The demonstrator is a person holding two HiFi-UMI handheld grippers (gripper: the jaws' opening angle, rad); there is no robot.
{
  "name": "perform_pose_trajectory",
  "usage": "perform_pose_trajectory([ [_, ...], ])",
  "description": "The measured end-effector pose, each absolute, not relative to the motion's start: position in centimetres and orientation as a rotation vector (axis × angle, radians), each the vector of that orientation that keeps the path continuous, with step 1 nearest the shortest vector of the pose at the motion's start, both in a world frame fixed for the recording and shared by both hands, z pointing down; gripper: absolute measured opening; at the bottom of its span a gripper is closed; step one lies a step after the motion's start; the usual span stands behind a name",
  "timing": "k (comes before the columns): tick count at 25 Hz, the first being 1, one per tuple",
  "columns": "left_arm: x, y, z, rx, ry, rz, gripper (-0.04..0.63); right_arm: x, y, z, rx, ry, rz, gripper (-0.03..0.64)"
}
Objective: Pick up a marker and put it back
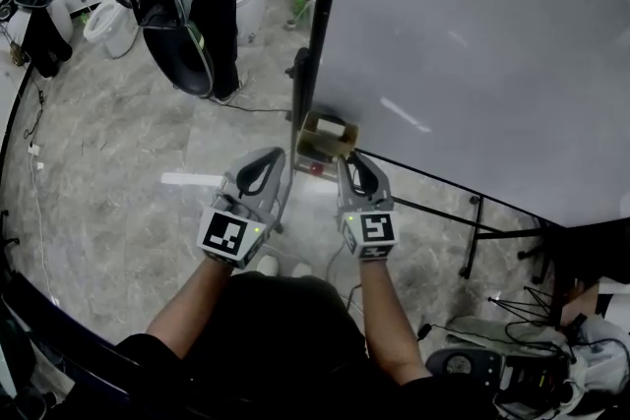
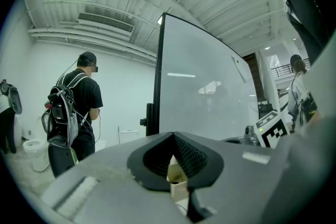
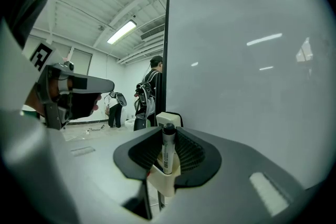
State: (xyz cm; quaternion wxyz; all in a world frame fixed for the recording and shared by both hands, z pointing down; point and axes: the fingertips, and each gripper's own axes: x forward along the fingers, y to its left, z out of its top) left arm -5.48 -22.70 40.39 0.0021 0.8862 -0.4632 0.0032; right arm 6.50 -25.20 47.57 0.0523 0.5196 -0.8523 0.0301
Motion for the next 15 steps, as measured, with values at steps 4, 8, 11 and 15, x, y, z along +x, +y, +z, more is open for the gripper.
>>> perform_pose_trajectory([
  [4,-5.9,-22.5,40.5,2.766,-1.471,0.011,0.003,6.4,-25.4,47.9,1.571,-2.593,0.094,0.081],
  [8,-6.0,-22.4,40.3,2.764,-1.482,0.007,0.003,6.2,-25.5,47.9,1.567,-2.601,0.097,0.081],
  [11,-6.3,-22.4,40.4,2.765,-1.492,0.016,0.003,6.1,-25.6,48.3,1.565,-2.602,0.103,0.081],
  [15,-6.5,-22.5,40.5,2.762,-1.496,0.021,0.003,6.1,-25.6,49.1,1.566,-2.594,0.117,0.081],
])
